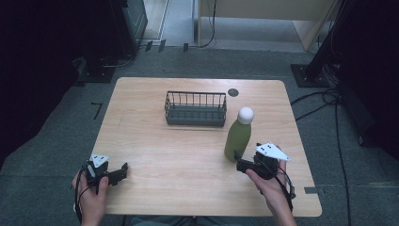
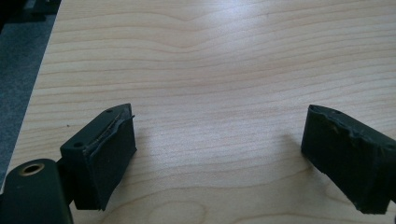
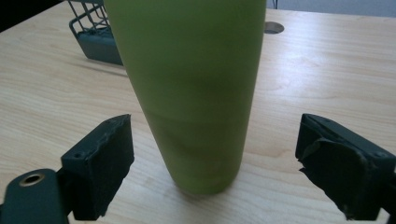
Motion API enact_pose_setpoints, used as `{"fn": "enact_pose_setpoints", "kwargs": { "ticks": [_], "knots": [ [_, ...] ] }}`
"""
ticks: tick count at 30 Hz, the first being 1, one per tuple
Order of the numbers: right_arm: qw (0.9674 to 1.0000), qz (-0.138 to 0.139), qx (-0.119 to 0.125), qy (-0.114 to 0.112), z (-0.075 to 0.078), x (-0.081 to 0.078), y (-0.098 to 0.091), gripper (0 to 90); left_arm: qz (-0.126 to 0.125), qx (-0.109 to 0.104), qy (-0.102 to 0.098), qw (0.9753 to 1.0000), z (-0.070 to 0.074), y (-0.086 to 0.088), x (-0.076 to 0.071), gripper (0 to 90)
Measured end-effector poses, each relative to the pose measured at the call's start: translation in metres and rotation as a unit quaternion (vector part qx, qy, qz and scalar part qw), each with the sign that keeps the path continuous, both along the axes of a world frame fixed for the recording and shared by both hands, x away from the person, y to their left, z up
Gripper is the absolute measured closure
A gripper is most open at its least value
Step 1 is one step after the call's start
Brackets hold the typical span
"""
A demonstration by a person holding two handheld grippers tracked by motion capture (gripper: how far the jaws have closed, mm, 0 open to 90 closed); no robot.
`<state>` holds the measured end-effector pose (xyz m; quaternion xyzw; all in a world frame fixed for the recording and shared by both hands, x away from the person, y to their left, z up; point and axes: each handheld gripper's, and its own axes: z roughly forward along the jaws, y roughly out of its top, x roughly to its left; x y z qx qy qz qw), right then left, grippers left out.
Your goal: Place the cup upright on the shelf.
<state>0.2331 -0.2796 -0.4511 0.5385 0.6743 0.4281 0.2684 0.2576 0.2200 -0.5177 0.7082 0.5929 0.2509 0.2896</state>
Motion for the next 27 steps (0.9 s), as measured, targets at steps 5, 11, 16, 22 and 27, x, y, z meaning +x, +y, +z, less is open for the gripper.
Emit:
{"fn": "enact_pose_setpoints", "kwargs": {
  "ticks": [5,11,16,22,27],
  "knots": [
    [1.0000,0.002,-0.001,-0.007,0.002,0.006,0.006,13.0,0.001,0.000,0.000,1.0000,0.000,0.000,0.000,10.5],
    [0.9997,-0.009,0.012,-0.018,0.005,0.016,0.012,14.2,0.000,0.000,0.000,1.0000,0.000,0.000,0.000,10.5],
    [0.9996,-0.007,0.015,-0.023,0.006,0.020,0.014,16.8,0.000,0.000,0.000,1.0000,0.000,0.000,0.000,10.5],
    [0.9994,0.001,0.023,-0.027,0.010,0.024,0.015,19.1,0.000,0.000,0.000,1.0000,0.000,0.000,0.000,10.5],
    [0.9993,0.007,0.025,-0.026,0.010,0.029,0.015,18.4,0.000,0.000,0.000,1.0000,0.000,0.000,0.000,10.5]
  ]
}}
